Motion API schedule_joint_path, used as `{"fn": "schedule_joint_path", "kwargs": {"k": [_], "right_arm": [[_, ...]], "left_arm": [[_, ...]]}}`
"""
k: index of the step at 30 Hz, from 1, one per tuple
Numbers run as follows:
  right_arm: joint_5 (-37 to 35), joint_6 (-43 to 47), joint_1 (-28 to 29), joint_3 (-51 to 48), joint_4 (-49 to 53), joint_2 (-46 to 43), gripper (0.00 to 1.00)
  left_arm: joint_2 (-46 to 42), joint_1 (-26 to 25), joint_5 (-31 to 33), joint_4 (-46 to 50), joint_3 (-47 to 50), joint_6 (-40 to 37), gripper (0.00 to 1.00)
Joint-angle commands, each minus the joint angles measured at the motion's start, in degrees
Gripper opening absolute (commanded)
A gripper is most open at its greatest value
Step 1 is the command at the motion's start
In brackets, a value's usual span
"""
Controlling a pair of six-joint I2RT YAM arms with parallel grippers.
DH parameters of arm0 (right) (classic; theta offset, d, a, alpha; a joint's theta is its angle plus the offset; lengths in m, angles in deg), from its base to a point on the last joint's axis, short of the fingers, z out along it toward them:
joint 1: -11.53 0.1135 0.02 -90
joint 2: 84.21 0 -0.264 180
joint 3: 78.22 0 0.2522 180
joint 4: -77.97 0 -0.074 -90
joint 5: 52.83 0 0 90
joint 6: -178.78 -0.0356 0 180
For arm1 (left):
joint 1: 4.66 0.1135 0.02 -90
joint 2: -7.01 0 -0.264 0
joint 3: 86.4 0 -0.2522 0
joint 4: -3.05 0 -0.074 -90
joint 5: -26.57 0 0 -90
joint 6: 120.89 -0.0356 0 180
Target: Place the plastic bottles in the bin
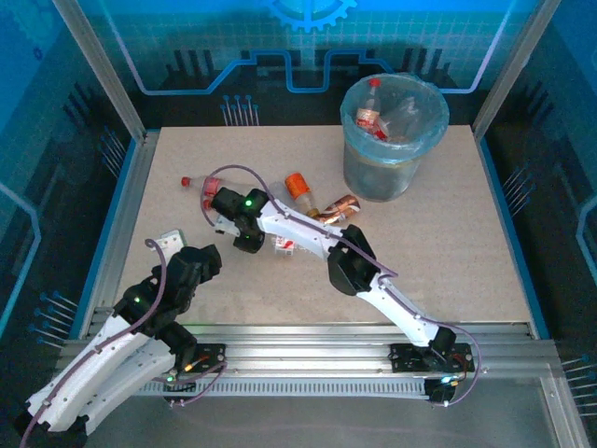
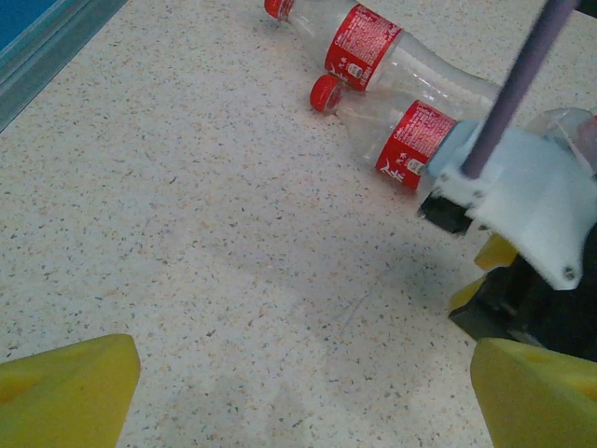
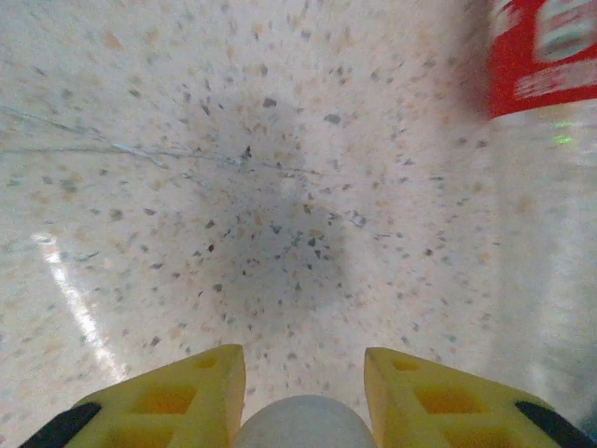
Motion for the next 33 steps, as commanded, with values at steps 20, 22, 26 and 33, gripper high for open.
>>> {"fn": "schedule_joint_path", "kwargs": {"k": [20, 22, 26, 33], "right_arm": [[8.98, -4.65, -13.80, 0.76, -12.06, -35.44, 0.26], [10.03, -6.54, -17.94, 0.88, -16.64, -37.59, 0.26], [10.38, -9.14, -26.31, 1.86, -25.14, -40.04, 0.25], [7.96, -13.83, -38.70, 10.11, -29.94, -35.94, 0.21]], "left_arm": [[27.79, 0.33, -13.20, -26.99, -32.54, -25.90, 0.87], [34.65, 0.31, -18.65, -28.88, -39.19, -27.28, 0.87], [48.02, -0.28, -30.14, -30.40, -54.26, -27.67, 0.86], [69.02, -4.84, -38.28, -29.44, -78.74, -27.94, 0.86]]}}
